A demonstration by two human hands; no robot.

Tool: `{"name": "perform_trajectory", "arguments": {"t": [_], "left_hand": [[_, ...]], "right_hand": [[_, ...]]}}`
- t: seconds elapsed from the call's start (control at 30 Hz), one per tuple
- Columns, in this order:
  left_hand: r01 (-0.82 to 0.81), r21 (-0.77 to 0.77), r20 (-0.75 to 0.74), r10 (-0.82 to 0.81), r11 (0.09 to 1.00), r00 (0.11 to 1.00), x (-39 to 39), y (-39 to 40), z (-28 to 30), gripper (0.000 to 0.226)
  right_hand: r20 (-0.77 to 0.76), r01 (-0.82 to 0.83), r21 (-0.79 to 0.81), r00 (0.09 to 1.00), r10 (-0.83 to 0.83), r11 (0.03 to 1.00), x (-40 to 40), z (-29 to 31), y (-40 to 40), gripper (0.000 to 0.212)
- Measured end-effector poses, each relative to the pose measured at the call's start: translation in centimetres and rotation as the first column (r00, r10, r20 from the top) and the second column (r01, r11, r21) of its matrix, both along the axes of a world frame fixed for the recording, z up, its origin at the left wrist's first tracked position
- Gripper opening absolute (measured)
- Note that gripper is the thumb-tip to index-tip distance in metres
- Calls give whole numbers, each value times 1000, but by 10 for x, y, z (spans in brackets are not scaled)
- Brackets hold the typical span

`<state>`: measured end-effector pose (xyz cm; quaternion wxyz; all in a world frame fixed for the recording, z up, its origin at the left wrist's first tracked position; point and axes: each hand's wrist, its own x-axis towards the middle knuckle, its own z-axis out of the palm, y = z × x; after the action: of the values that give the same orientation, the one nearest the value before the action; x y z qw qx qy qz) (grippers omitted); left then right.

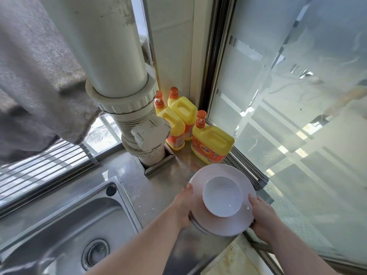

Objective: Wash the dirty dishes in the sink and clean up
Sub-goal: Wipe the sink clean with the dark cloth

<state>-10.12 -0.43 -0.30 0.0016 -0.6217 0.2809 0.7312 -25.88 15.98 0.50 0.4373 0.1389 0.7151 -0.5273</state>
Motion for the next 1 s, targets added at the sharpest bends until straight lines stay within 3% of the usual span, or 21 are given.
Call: {"name": "perform_trajectory", "arguments": {"t": [0.1,0.17,0.23,0.37,0.63,0.8,0.9,1.0], "left_hand": [[-36,0,-26,36,999,999,13,-5,12,44],[-79,1,-39,79,997,996,23,-6,14,37],[-111,21,-79,112,994,991,31,-7,13,27],[-37,23,-128,39,999,991,33,-2,2,12],[291,-221,80,-280,931,957,64,-22,-11,37],[84,-117,-94,-95,990,991,77,-11,-14,33],[-60,4,-129,60,998,990,75,4,-19,29],[-112,-16,-143,109,994,984,74,21,-21,26]], "right_hand": [[-183,-109,108,975,127,988,-1,9,-2,31],[-252,-114,116,958,141,987,-4,8,-1,45],[-195,-95,99,974,113,990,-4,7,0,55],[-44,24,47,999,-22,999,11,-2,-4,34],[-3,53,9,999,-53,999,80,3,-3,26],[-72,207,-138,973,-218,969,109,-7,-7,36],[-98,301,-150,943,-317,942,112,-10,-8,41],[-108,360,-79,924,-367,930,110,-15,-9,40]]}}
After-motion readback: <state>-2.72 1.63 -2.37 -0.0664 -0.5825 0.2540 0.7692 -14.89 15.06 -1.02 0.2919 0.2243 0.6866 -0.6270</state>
